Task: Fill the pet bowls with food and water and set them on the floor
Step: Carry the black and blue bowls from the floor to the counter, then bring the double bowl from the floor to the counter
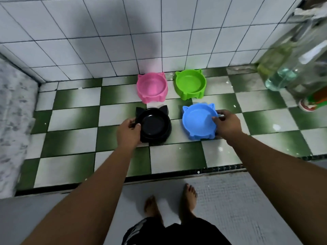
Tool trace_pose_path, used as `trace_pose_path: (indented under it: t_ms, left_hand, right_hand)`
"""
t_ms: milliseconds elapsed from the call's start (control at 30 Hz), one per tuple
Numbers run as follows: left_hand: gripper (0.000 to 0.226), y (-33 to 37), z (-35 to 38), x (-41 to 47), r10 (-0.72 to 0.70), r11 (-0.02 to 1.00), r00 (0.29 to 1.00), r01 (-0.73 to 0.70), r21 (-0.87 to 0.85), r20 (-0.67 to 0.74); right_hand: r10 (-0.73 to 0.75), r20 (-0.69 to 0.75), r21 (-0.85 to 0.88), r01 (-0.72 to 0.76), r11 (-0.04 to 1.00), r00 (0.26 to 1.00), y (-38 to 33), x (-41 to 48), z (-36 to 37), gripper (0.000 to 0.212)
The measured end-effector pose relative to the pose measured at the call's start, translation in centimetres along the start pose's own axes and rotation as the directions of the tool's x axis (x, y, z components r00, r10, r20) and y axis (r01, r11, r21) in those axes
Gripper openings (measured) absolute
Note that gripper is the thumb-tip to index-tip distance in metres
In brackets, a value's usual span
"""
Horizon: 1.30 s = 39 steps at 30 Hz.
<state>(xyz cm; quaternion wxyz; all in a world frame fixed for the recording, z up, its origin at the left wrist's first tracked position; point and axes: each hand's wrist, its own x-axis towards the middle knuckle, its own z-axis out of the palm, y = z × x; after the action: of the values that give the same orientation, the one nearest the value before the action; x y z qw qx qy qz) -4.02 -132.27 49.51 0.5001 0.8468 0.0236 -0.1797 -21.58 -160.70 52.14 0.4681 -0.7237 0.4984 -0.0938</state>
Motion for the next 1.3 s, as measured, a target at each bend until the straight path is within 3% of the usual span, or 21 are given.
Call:
trace_pose_path:
  t_ms: [133, 333, 633, 767, 833, 900, 1000, 1067, 1200, 1300]
  left_hand:
    - [0.024, 0.4, 1.0, 0.3, 0.006, 0.999, 0.999, -0.005, 0.042, -0.044]
    - [0.026, 0.9, 2.1, -0.2, 0.095, 0.967, 0.993, -0.073, 0.246, -0.076]
    - [0.025, 1.4, 1.7, -0.2, 0.097, 0.967, 0.994, -0.082, 0.24, -0.055]
    - [0.036, 1.5, 2.0, -0.4, 0.102, 0.968, 0.992, -0.08, 0.239, -0.079]
    - [0.044, 1.7, 2.0, -0.5, 0.091, 0.967, 0.99, -0.063, 0.246, -0.106]
    - [0.047, 1.7, 1.8, -0.7, 0.113, 0.959, 0.985, -0.073, 0.274, -0.133]
    - [0.051, 1.9, 1.3, -0.7, 0.129, 0.957, 0.982, -0.088, 0.276, -0.135]
    - [0.054, 2.1, 0.9, -1.1, 0.106, 0.965, 0.985, -0.069, 0.253, -0.135]
    - [0.053, 2.0, -0.8, -2.9, 0.11, 0.976, 0.98, -0.075, 0.204, -0.165]
    - [0.052, 1.7, -3.9, -4.5, 0.096, 0.985, 0.972, -0.061, 0.163, -0.217]
  right_hand:
    - [-0.038, -0.035, -0.099, 0.034, 0.994, 0.999, 0.2, 1.8, -0.4, 0.031]
    - [-0.071, -0.015, -0.191, 0.067, 0.979, 0.997, 0.5, 2.8, -0.4, 0.031]
    - [-0.11, 0.022, -0.226, 0.113, 0.968, 0.994, 0.8, 3.5, -0.5, 0.025]
    - [-0.217, -0.044, -0.257, 0.199, 0.946, 0.975, 1.2, 3.2, -0.5, 0.042]
    - [-0.423, -0.129, -0.427, 0.335, 0.84, 0.897, 1.3, 2.9, -0.3, 0.044]
    - [-0.664, -0.091, -0.595, 0.494, 0.634, 0.742, 0.5, 2.5, 0.3, 0.036]
    - [-0.82, 0.08, -0.553, 0.709, 0.437, 0.567, -2.3, 1.9, 2.5, 0.03]
    - [-0.832, 0.188, -0.458, 0.796, 0.396, 0.522, -4.4, 0.8, 4.7, 0.033]
    - [-0.75, 0.379, -0.265, 0.84, 0.473, 0.542, -7.3, -2.5, 8.5, 0.043]
    - [-0.722, 0.484, -0.175, 0.863, 0.473, 0.494, -8.4, -5.3, 10.7, 0.048]
